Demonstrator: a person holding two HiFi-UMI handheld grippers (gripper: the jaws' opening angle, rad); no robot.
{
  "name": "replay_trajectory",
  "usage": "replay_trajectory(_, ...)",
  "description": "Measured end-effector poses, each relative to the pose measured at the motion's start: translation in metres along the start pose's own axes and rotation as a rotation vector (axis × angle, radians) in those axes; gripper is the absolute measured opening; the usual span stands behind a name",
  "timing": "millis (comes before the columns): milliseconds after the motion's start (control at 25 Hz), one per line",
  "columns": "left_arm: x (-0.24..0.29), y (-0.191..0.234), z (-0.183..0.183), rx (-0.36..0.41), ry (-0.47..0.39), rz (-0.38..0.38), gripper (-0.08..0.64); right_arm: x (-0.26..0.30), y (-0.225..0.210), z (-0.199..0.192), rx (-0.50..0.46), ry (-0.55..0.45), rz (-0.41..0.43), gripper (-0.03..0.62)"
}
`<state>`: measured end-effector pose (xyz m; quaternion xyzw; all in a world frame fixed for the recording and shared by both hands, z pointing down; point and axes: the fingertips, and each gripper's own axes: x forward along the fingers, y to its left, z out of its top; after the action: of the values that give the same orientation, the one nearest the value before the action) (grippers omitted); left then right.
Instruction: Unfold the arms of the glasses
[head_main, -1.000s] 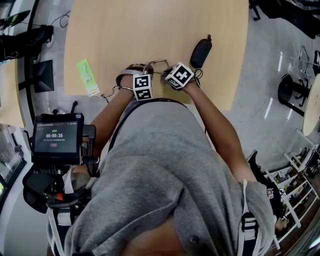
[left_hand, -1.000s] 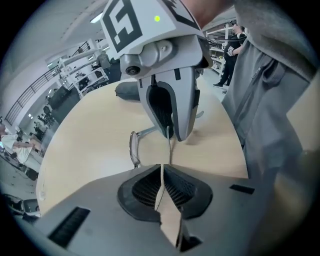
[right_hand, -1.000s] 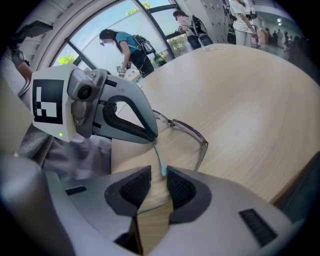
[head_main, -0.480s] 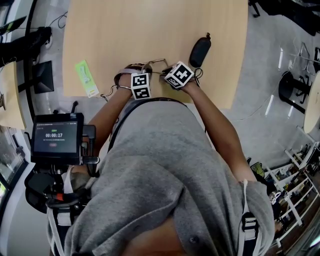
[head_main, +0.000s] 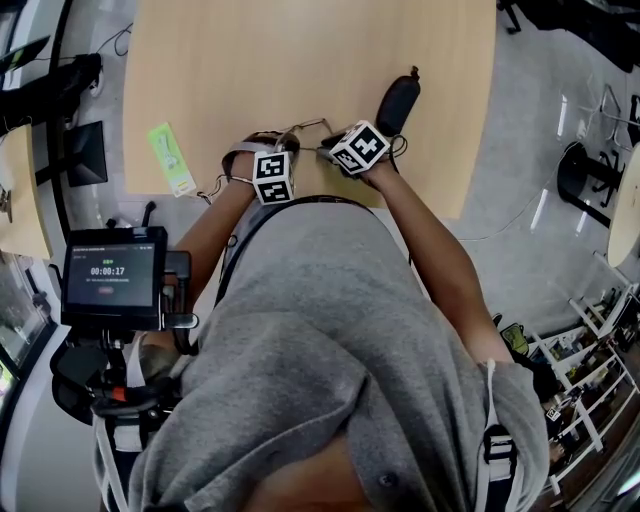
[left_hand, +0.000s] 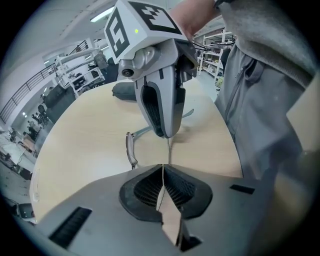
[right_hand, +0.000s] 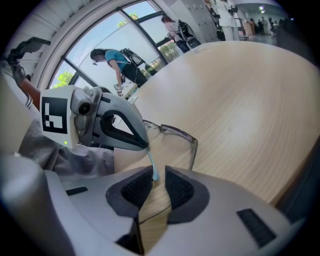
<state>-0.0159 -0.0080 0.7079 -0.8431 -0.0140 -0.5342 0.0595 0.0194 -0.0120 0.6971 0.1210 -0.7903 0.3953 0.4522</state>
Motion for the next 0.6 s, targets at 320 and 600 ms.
replay_trajectory(320, -0.007, 0.000, -0.008, 0.038, 0.016, 0.013, 0.008, -0.019, 0.012, -0.001, -0.044, -0.018, 0.097, 0.078)
replay_trajectory(600, -0.019, 0.004, 0.012, 0.109, -0.011, 0.038, 0.008, -0.040, -0.003, 0.022, 0.020, -0.121, 0.069, 0.078)
